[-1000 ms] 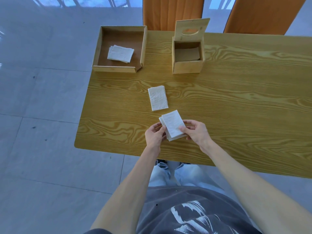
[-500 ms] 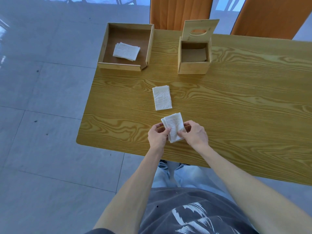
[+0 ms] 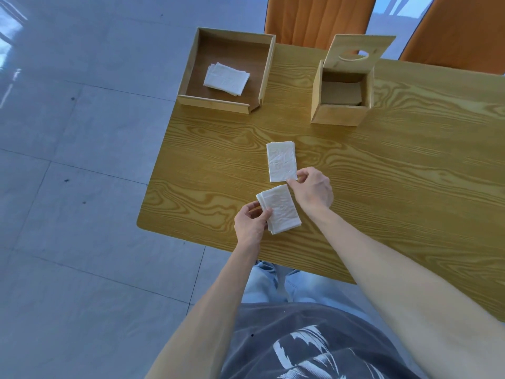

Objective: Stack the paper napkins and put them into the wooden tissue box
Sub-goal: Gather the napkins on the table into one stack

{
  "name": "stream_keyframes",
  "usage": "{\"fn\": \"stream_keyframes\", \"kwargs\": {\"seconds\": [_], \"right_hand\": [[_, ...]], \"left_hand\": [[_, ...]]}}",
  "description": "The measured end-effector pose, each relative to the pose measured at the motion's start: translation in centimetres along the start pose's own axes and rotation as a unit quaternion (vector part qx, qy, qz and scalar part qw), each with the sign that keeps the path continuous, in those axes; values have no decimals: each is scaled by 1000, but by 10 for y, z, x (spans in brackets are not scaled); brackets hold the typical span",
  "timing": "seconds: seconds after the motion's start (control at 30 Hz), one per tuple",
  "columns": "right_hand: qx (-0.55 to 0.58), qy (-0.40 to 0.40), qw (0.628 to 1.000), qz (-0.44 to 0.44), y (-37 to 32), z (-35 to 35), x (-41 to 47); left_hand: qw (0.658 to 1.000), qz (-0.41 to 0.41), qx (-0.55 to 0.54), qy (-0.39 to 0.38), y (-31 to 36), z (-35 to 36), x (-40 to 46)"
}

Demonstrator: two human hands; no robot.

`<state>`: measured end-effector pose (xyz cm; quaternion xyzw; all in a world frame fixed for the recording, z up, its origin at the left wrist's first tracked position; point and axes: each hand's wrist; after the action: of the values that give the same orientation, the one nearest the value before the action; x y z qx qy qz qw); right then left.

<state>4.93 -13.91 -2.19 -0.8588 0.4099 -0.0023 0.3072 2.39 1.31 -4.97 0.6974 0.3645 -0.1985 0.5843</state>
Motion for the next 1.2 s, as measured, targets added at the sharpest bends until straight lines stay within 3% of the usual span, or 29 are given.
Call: {"fn": "stream_keyframes", "kwargs": {"seconds": [0.33,0.6,0.8,1.03,1.2], "right_hand": [[-59,23,996,68,-23,18,8],[-7,13,994,105,-20,15,7],[129,27,984,116,-9,13,4],[292,24,938,184,1,-13,-6],[372,-64,902,211,13,-30,-23]], "left_hand": [[1000,-8,-4,-1,1,-17,13],[1000,-7,-5,-8,4,-17,11],[1000,-1,-5,-9,5,-18,9],[1000,12,0,-3,8,-17,4],[1000,10,4,-5,9,-17,2]]}}
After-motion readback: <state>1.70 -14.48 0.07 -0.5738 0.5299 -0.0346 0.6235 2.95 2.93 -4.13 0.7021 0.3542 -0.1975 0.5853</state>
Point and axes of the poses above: each hand's wrist, its own x-axis towards the middle knuckle, its own z-axis out of the palm, y = z × x, and after that the axes turned 11 degrees about y, right-handed
